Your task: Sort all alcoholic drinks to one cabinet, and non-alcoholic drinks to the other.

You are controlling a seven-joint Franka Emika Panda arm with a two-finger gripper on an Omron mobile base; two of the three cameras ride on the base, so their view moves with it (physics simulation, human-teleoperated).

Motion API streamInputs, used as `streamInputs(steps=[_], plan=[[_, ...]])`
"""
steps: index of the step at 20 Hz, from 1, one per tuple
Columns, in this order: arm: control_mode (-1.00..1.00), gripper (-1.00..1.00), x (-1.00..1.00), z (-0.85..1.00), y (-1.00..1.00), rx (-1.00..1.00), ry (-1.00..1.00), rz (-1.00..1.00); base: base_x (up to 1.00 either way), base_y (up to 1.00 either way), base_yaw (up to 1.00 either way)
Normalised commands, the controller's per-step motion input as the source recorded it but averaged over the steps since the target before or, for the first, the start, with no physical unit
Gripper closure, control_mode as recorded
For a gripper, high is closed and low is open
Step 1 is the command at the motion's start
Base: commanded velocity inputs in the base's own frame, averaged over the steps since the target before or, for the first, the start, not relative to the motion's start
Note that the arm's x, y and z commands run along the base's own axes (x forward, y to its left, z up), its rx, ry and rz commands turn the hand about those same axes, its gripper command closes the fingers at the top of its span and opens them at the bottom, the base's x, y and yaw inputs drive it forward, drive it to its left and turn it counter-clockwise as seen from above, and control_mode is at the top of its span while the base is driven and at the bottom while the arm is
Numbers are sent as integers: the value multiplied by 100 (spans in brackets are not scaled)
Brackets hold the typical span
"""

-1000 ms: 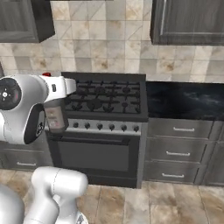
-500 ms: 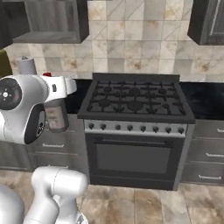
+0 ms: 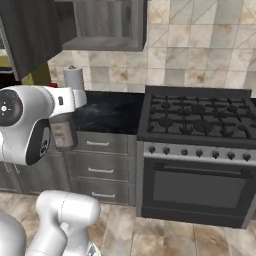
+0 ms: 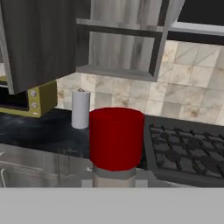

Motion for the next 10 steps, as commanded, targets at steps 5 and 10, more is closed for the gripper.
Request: streamInputs(steps=[5, 10], plan=[[100, 100, 0, 0, 0, 0, 0, 0, 60, 59, 19], [100, 100, 0, 0, 0, 0, 0, 0, 60, 16, 7]])
